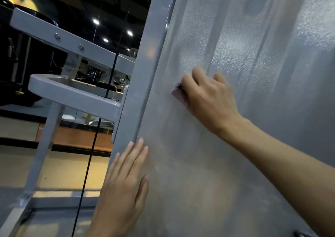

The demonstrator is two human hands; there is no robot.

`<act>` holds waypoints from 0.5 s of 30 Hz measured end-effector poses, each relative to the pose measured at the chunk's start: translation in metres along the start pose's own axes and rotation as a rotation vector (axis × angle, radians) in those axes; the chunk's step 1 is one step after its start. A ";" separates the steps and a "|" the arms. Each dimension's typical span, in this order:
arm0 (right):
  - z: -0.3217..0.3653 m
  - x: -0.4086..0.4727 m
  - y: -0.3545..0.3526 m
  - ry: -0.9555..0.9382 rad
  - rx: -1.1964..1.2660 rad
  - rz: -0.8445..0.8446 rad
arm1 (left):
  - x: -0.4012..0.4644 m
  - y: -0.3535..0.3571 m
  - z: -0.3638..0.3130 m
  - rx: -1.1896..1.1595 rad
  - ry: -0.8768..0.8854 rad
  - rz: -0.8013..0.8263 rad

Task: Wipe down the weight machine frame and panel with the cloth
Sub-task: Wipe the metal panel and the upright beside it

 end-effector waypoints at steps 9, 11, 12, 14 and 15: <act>0.094 -0.060 0.005 -0.376 0.213 0.163 | -0.001 -0.003 0.004 0.013 0.013 0.002; 0.054 -0.024 0.007 -0.214 0.118 0.083 | -0.002 -0.005 0.005 0.014 0.008 0.004; 0.035 -0.009 0.008 -0.121 0.085 0.053 | -0.002 -0.005 0.007 0.018 0.004 0.010; 0.024 0.000 0.010 -0.032 0.066 0.036 | -0.002 -0.004 0.012 0.027 -0.007 0.023; 0.033 -0.005 0.011 -0.047 0.083 0.037 | -0.002 -0.004 0.014 0.027 -0.013 0.023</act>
Point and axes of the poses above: each hand's wrist, its own x-axis towards the middle knuckle, its own y-axis out of the palm, z = x × y, the point moved 10 cm from there along x, towards the middle knuckle, and after that the axes turned 2 degrees about x, right-handed, at the moved point
